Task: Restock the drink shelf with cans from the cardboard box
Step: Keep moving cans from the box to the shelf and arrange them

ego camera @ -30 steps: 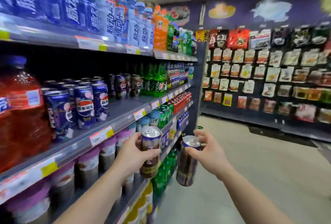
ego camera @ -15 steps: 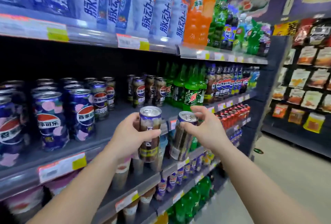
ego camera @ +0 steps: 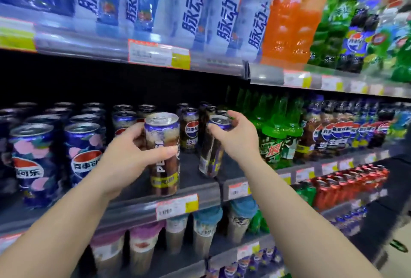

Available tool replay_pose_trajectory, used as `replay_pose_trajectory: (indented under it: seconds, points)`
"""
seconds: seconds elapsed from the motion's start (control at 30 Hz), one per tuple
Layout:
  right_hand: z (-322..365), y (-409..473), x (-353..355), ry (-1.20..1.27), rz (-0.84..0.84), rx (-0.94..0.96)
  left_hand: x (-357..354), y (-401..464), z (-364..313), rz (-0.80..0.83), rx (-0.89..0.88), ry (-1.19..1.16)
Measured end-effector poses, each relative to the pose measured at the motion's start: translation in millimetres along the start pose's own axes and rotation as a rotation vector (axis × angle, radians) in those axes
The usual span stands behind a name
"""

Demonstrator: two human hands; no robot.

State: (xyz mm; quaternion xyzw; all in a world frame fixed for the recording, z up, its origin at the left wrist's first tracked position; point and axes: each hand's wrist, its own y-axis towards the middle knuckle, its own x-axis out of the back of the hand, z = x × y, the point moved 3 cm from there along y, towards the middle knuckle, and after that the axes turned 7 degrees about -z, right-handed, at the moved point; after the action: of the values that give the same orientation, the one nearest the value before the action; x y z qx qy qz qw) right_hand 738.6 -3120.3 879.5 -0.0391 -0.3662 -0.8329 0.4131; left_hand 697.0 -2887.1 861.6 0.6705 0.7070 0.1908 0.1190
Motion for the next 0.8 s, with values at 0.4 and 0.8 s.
replay_pose_trajectory:
  seconds: [0.4,0.8]
  points:
    - [-54,24,-54,0.125,0.476,-0.072,-24,-6,7,-0.191,0.064,0.057]
    - [-128,35,-33,-0.112,0.424,-0.053,-50,-4,8,-0.262,0.087,0.066]
